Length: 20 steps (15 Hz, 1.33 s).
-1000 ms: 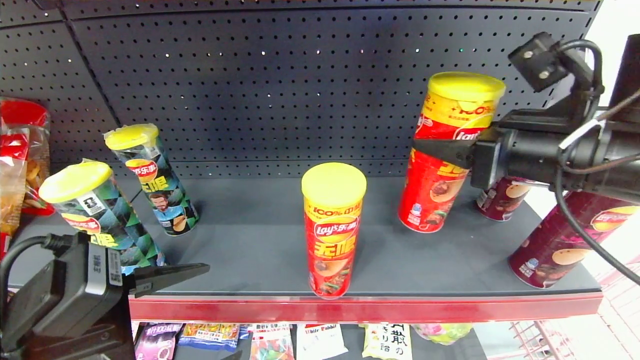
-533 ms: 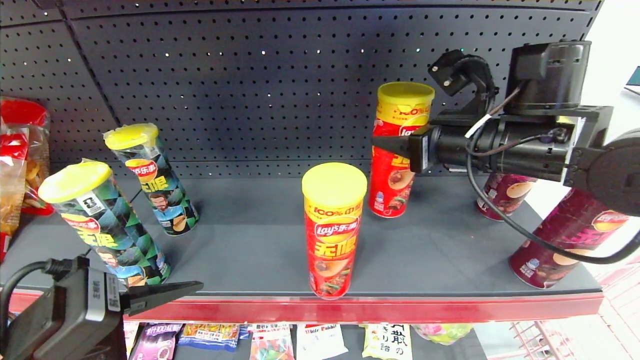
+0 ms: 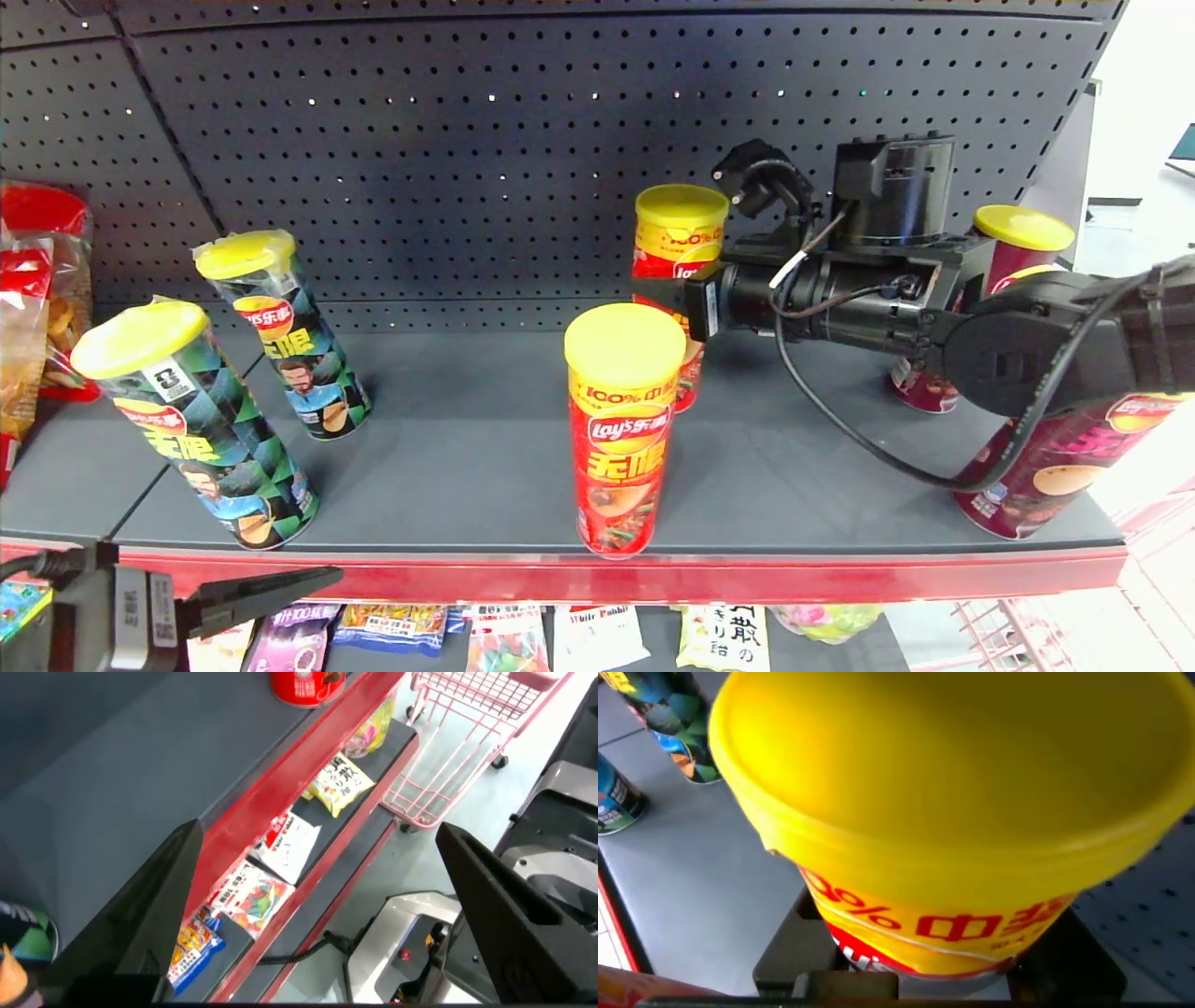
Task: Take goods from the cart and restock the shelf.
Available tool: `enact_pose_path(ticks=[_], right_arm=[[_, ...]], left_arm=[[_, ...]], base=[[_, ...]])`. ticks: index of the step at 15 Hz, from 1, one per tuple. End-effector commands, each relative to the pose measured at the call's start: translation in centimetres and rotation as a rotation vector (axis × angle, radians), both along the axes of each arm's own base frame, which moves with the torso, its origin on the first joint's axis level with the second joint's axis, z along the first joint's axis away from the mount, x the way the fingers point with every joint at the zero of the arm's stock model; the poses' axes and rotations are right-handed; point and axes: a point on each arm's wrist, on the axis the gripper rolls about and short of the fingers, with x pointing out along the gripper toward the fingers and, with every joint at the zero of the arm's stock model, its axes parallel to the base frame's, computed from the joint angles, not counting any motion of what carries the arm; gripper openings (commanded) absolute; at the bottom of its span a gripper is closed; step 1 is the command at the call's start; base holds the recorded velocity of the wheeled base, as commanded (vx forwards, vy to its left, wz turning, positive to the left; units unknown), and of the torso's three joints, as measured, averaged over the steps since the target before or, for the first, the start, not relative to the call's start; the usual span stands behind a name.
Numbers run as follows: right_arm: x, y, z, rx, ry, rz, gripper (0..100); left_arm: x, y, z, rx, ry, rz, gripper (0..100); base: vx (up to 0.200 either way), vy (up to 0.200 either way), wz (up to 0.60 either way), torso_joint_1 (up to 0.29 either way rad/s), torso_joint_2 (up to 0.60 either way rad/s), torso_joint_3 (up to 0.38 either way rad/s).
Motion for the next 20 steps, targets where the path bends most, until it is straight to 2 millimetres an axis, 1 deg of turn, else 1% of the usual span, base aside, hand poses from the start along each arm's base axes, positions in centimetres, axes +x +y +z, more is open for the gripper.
enact_pose_path(ticks=[1,4,10,16,20], right_arm=[[0.0,0.7,-0.6,-0.007,0.014,0.014,0],[-0.1,0.9,-0.9,-0.009,0.022,0.023,0],[-0.4,1.9,-1.2,0.017,0.012,0.042,0],[-0.3,2.2,-2.8,0.025,0.011,0.041,0],[-0.4,2.3,-2.9,0.022,0.015,0.04,0]], left_arm=[[-0.5,0.5,-0.3,-0.007,-0.01,0.014,100],[-0.9,0.8,-0.5,-0.026,-0.003,0.025,100],[-0.9,0.8,-0.5,-0.026,-0.003,0.025,100],[-0.9,0.8,-0.5,-0.027,-0.002,0.026,100],[-0.9,0.8,-0.5,-0.024,0.0,0.024,100]], base=[[0.0,0.0,0.0,0.0,0.0,0.0],[0.0,0.0,0.0,0.0,0.0,0.0],[0.0,0.0,0.0,0.0,0.0,0.0],[0.0,0.0,0.0,0.0,0.0,0.0],[0.0,0.0,0.0,0.0,0.0,0.0]])
